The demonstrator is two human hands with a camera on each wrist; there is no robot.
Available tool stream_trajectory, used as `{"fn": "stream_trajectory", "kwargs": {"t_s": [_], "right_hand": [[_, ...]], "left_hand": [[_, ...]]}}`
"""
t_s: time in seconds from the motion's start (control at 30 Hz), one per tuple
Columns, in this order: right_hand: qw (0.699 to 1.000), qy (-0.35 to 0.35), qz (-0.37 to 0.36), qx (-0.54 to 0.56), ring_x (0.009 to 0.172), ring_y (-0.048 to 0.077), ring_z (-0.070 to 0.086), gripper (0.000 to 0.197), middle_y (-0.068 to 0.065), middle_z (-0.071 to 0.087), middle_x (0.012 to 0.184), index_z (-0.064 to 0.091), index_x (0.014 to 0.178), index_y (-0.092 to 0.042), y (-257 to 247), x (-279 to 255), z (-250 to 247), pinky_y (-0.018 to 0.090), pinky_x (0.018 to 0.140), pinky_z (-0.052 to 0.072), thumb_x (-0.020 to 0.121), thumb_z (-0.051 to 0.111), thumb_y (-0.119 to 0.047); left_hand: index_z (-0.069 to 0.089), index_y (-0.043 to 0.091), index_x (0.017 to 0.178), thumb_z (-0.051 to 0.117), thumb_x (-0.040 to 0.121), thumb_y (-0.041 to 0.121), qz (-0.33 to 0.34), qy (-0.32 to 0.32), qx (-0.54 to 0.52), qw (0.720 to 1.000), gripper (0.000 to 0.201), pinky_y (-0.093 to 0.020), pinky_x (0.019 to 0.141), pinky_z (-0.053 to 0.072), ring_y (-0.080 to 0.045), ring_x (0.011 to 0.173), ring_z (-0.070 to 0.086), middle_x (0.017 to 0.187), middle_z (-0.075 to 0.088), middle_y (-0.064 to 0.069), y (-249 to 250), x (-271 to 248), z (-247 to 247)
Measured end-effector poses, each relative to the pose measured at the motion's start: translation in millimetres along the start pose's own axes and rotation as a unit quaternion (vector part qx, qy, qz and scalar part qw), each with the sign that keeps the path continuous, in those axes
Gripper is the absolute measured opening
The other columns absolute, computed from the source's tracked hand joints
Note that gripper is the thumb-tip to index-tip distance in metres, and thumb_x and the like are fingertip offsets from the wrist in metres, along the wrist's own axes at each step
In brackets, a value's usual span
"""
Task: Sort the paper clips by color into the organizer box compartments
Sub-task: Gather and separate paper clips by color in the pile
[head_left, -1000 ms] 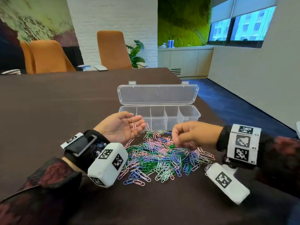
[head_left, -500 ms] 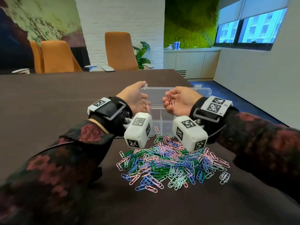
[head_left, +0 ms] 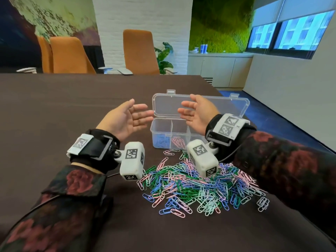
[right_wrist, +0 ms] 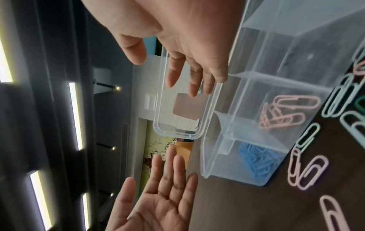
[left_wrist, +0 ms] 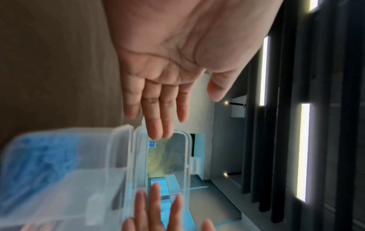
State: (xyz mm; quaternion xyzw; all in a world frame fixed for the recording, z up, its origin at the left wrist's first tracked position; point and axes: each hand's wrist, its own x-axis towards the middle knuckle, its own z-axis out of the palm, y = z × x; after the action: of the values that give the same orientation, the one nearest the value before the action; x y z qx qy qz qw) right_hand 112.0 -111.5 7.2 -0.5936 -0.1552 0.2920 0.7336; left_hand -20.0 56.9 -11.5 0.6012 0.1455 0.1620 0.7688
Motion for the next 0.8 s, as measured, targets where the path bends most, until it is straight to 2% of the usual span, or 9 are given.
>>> {"fn": "stream_trajectory", "kwargs": {"t_s": [0.17,0.27,0.33,0.43,0.5,0.57,0.63,0.73,0.8], "right_hand": [[0.992,0.018,-0.077,-0.101,0.079,0.019,0.056,0.015,0.005,0.062,0.084,0.058,0.086,-0.013,-6,-26,-13,0.031,0.086,0.042,0.094,0.047,-0.019],[0.962,-0.044,-0.125,-0.238,0.065,0.015,0.055,0.02,0.004,0.061,0.074,0.058,0.083,-0.013,-8,-43,-24,0.027,0.069,0.045,0.092,0.046,0.0],[0.899,-0.126,-0.137,-0.396,0.063,0.012,0.054,0.022,0.002,0.061,0.073,0.059,0.084,-0.015,-9,-55,-28,0.024,0.065,0.045,0.091,0.049,0.004],[0.711,-0.237,-0.122,-0.651,0.069,-0.001,0.055,0.017,-0.011,0.062,0.081,0.059,0.088,-0.025,-4,-68,-24,0.014,0.068,0.044,0.091,0.057,-0.009],[0.624,-0.27,-0.121,-0.723,0.074,0.001,0.055,0.011,-0.009,0.065,0.091,0.062,0.094,-0.025,3,-71,-13,0.015,0.07,0.042,0.091,0.059,-0.015],[0.596,-0.281,-0.121,-0.742,0.081,0.008,0.054,0.014,-0.004,0.066,0.099,0.063,0.103,-0.021,13,-70,3,0.022,0.075,0.044,0.089,0.061,-0.017],[0.588,-0.285,-0.12,-0.748,0.084,0.012,0.054,0.021,-0.002,0.064,0.099,0.062,0.108,-0.02,23,-62,19,0.024,0.078,0.044,0.088,0.063,-0.018],[0.564,-0.289,-0.113,-0.766,0.08,0.013,0.051,0.029,-0.005,0.055,0.092,0.059,0.116,-0.019,33,-47,41,0.021,0.07,0.038,0.087,0.063,-0.016],[0.549,-0.301,-0.088,-0.774,0.066,0.007,0.049,0.026,-0.01,0.051,0.08,0.059,0.111,-0.018,37,-39,48,0.02,0.06,0.036,0.087,0.065,-0.017]], "left_hand": [[0.058,0.013,0.102,0.029,0.101,0.037,-0.006,-0.005,-0.015,1.0,0.038,-0.032,0.077,0.055,-0.017,0.08,0.07,0.093,0.073,-0.007,-16,9,-18],[0.058,0.013,0.099,0.031,0.101,0.034,-0.007,-0.002,-0.02,1.0,0.034,-0.029,0.071,0.056,-0.014,0.074,0.069,0.088,0.073,-0.005,-20,11,-22],[0.058,0.014,0.099,0.033,0.1,0.033,-0.015,0.0,-0.011,1.0,0.032,-0.029,0.071,0.055,-0.013,0.071,0.068,0.085,0.073,-0.003,-22,11,-23],[0.059,0.014,0.097,0.034,0.1,0.032,-0.033,0.001,0.005,0.999,0.03,-0.027,0.068,0.055,-0.011,0.068,0.068,0.082,0.073,-0.001,-24,10,-24],[0.059,0.014,0.097,0.035,0.1,0.031,-0.039,0.002,0.013,0.999,0.029,-0.028,0.068,0.054,-0.011,0.067,0.068,0.081,0.073,0.0,-24,9,-26],[0.059,0.015,0.097,0.036,0.1,0.03,-0.035,0.01,0.006,0.999,0.028,-0.028,0.07,0.052,-0.01,0.065,0.068,0.079,0.073,0.001,-22,7,-28],[0.059,0.015,0.095,0.036,0.099,0.03,-0.025,0.025,-0.011,0.999,0.028,-0.028,0.07,0.051,-0.01,0.063,0.067,0.076,0.072,0.002,-19,6,-32],[0.06,0.016,0.095,0.038,0.099,0.03,-0.014,0.04,-0.032,0.999,0.027,-0.026,0.065,0.052,-0.009,0.063,0.066,0.075,0.072,0.002,-15,5,-37],[0.06,0.015,0.094,0.038,0.099,0.029,-0.01,0.044,-0.035,0.998,0.026,-0.025,0.065,0.052,-0.01,0.064,0.065,0.076,0.071,0.002,-14,5,-39]]}}
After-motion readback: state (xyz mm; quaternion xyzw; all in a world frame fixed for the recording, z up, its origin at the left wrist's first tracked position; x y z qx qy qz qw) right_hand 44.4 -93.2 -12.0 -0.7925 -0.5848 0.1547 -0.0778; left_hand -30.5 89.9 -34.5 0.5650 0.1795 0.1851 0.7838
